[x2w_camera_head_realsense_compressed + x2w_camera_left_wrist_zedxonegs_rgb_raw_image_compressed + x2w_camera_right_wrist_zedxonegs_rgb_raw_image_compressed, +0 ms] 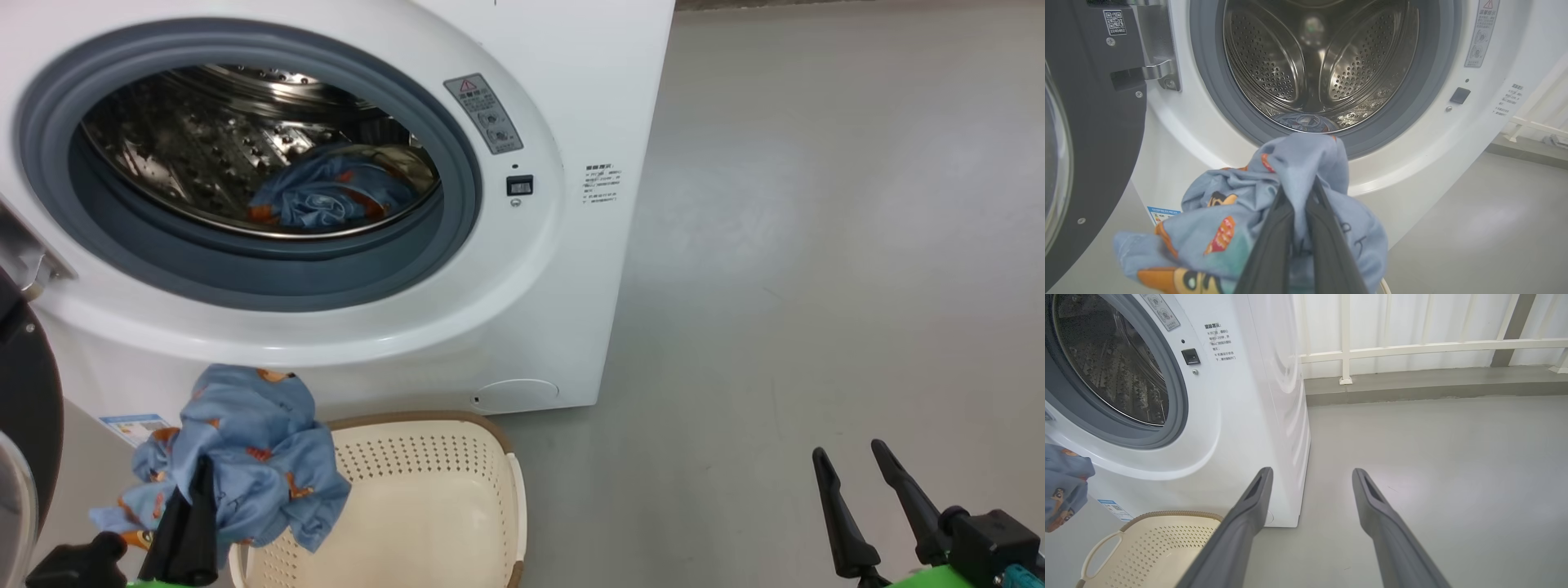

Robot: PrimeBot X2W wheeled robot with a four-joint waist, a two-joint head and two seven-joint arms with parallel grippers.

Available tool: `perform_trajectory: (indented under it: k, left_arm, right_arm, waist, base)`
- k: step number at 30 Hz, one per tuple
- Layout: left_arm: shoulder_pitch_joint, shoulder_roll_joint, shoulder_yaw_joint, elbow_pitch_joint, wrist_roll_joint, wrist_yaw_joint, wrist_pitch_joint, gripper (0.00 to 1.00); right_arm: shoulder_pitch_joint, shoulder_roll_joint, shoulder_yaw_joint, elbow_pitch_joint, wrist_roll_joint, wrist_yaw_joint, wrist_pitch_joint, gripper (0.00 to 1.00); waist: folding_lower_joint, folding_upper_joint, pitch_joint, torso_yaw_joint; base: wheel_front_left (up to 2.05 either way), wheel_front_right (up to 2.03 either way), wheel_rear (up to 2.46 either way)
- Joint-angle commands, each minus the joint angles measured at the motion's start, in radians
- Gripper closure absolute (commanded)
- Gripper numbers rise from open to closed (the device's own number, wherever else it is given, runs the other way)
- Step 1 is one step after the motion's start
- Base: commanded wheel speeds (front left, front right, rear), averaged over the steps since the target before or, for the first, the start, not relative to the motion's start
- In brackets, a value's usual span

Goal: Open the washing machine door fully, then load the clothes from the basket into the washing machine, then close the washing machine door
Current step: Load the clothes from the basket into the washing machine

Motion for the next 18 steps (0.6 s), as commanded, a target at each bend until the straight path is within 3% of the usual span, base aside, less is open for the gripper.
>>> perform_trajectory:
  k: [1,18]
  left_arm:
    - [0.0,0.009,0.05,-0.045,0.015,-0.002,-0.009,1.0]
    - [-0.042,-0.027,0.071,-0.103,0.01,-0.002,-0.009,1.0]
  right_arm:
    - [0.01,-0.019,0.014,-0.027,0.01,0.002,-0.005,0.0]
    - [-0.016,-0.001,0.022,-0.04,0.003,0.002,-0.005,0.0]
  waist:
    - [0.0,0.0,-0.005,-0.001]
    - [0.0,0.0,0.069,-0.015]
  base:
    - [0.0,0.0,0.0]
    - [0.0,0.0,0.0]
